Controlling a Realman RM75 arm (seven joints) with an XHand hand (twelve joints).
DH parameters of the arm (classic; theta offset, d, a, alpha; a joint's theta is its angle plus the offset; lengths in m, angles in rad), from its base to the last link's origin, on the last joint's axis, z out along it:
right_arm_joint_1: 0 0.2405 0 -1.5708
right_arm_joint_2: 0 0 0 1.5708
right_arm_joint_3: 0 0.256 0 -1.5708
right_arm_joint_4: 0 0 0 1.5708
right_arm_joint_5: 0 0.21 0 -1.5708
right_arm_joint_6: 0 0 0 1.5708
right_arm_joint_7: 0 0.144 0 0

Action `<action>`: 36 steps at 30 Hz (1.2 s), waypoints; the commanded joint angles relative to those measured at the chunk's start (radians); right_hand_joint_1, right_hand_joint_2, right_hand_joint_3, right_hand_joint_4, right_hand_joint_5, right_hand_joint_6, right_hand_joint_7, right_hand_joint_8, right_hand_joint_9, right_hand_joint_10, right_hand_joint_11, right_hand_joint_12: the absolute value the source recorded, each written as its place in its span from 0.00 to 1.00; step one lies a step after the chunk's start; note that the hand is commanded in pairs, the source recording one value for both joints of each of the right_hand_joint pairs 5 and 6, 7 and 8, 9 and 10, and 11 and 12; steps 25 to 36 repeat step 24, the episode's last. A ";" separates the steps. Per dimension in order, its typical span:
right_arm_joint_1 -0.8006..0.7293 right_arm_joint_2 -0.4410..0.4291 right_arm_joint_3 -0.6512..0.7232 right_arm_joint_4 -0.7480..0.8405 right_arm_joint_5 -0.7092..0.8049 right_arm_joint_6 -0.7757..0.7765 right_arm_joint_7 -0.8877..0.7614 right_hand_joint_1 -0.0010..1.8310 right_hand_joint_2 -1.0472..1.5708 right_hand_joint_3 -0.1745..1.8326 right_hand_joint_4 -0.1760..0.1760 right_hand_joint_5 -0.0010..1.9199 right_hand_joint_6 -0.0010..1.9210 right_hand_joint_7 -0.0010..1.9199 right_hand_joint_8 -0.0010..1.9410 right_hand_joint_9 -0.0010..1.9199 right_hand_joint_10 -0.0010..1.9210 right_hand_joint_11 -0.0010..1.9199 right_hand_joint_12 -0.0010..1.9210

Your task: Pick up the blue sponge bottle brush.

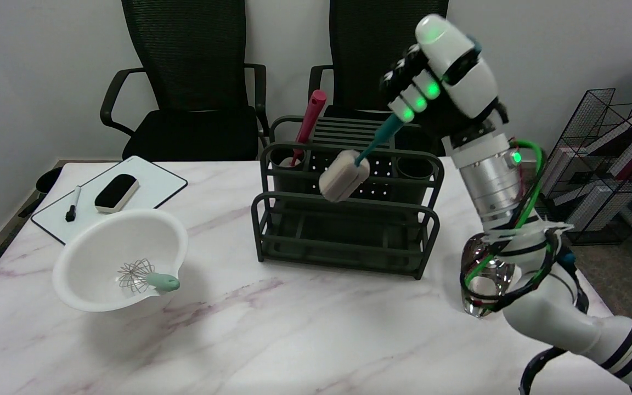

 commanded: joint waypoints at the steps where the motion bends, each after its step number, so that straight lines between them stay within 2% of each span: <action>1: -0.069 -0.009 -0.210 -0.094 -0.008 0.069 0.007 0.49 0.95 0.54 0.50 1.00 1.00 1.00 0.99 1.00 1.00 1.00 1.00; 8: -0.082 -0.014 -0.230 -0.097 -0.017 0.114 0.007 0.49 0.95 0.54 0.50 1.00 1.00 1.00 0.99 1.00 1.00 1.00 1.00; 36: -0.084 -0.016 -0.215 -0.126 0.010 0.110 0.026 0.49 0.95 0.54 0.50 1.00 1.00 1.00 0.99 1.00 1.00 1.00 1.00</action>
